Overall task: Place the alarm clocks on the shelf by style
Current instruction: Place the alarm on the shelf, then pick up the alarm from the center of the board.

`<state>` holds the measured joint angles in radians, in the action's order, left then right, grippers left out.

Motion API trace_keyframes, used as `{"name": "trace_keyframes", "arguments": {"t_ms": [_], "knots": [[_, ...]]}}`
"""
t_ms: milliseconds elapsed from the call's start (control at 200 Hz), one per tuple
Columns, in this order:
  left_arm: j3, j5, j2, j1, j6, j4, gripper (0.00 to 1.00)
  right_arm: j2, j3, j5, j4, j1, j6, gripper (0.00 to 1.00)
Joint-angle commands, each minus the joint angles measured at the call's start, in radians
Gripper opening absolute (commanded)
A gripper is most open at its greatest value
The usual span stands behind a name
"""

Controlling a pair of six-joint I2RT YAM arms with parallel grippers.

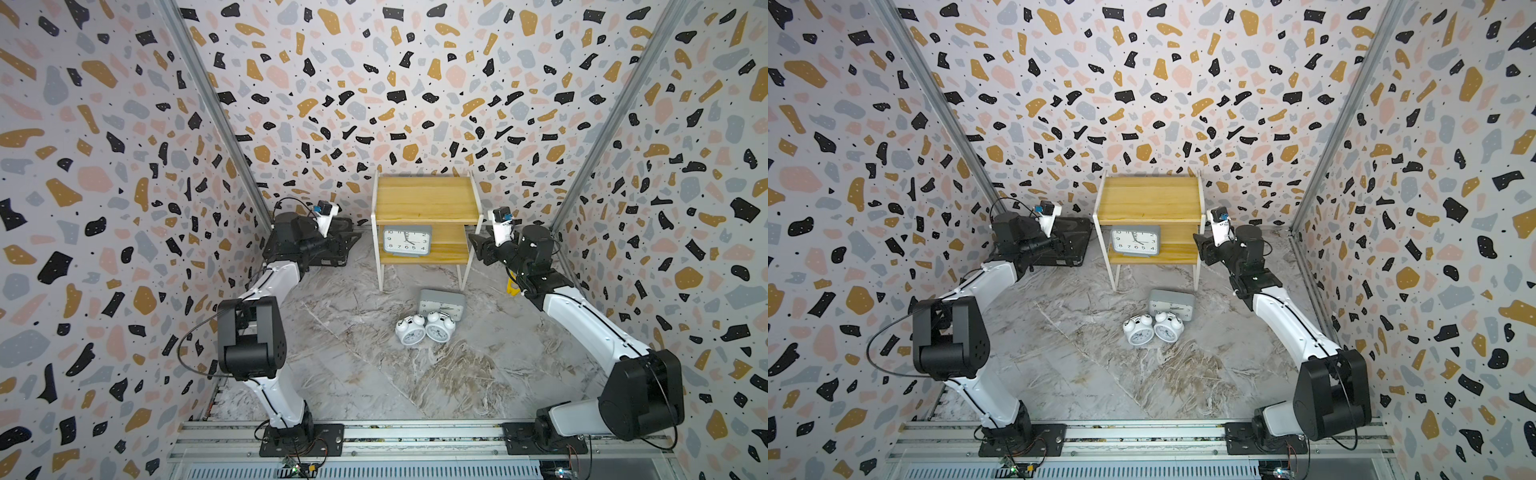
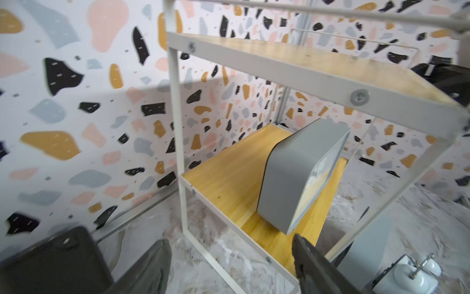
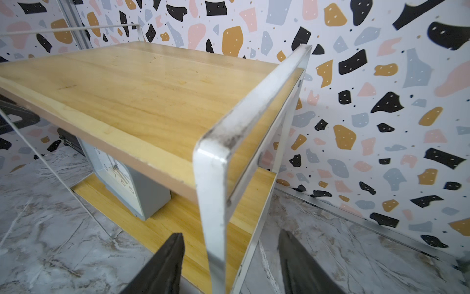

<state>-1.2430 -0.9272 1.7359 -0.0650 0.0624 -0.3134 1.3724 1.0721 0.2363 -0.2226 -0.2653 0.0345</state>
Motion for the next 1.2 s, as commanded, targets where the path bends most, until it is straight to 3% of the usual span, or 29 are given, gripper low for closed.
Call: {"name": "trace_keyframes", "arguments": {"t_ms": [0, 280, 420, 661, 861, 1191], "knots": [[0.107, 0.253, -0.121, 0.007, -0.127, -0.068, 0.79, -0.094, -0.038, -0.048, 0.052, 0.003, 0.005, 0.68], [0.364, 0.475, -0.476, 0.028, -0.295, 0.077, 0.77, -0.303, -0.229, -0.063, 0.127, 0.003, -0.035, 0.70], [0.477, 0.438, -0.630, 0.063, -0.363, 0.112, 0.77, -0.404, -0.351, -0.031, 0.119, 0.003, -0.069, 0.70], [0.543, 0.359, -0.798, 0.179, -0.322, 0.294, 0.77, -0.507, -0.568, 0.058, 0.045, 0.003, -0.087, 0.71], [0.563, 0.310, -0.865, 0.206, -0.283, 0.371, 0.77, -0.440, -0.618, 0.160, 0.021, 0.003, 0.000, 0.78], [0.566, 0.286, -0.866, 0.234, -0.258, 0.382, 0.77, -0.187, -0.448, 0.399, 0.133, 0.013, 0.200, 0.83]]}}
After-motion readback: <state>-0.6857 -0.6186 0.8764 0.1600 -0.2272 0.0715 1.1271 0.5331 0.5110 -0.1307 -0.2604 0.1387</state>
